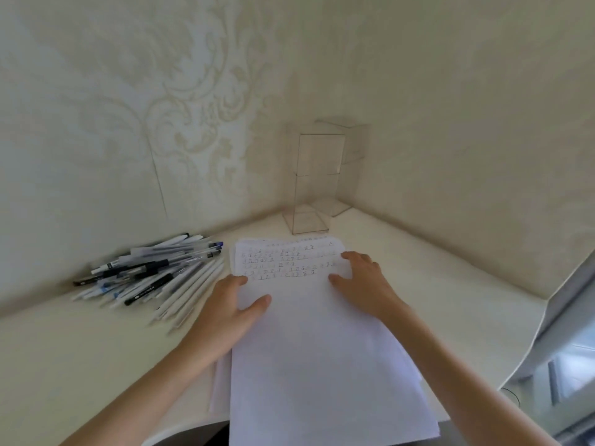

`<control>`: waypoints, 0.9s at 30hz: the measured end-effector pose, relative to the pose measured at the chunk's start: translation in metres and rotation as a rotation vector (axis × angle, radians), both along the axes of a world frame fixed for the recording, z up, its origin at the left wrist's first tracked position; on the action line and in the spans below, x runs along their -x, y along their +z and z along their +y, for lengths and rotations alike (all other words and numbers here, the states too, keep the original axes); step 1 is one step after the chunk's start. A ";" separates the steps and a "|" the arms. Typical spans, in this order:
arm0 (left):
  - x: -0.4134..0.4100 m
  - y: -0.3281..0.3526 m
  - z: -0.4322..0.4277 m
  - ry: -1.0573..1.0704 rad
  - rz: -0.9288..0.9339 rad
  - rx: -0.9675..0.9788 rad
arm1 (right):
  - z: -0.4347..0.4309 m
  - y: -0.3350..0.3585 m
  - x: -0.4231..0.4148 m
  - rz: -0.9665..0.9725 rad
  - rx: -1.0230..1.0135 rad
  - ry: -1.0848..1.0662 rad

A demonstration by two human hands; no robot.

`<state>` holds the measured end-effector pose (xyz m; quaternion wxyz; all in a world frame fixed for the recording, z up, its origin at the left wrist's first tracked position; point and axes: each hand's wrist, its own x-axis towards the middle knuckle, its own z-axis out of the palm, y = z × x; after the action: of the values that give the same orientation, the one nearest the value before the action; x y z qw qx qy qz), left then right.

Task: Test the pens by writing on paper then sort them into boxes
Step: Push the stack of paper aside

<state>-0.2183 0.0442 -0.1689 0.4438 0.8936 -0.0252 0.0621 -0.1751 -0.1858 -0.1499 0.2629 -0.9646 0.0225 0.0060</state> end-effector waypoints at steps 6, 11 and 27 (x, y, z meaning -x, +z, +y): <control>0.000 -0.006 -0.031 -0.073 0.106 0.184 | -0.027 -0.005 0.004 0.039 0.100 0.029; -0.009 -0.009 -0.075 -0.201 0.113 0.180 | -0.080 -0.004 -0.020 0.078 0.286 0.092; -0.039 -0.010 -0.033 -0.339 -0.147 -0.530 | -0.028 -0.003 0.041 -0.035 0.301 0.202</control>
<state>-0.1791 0.0111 -0.1787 0.1967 0.9543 -0.2209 0.0431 -0.2159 -0.2134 -0.1534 0.1139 -0.9903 -0.0783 0.0121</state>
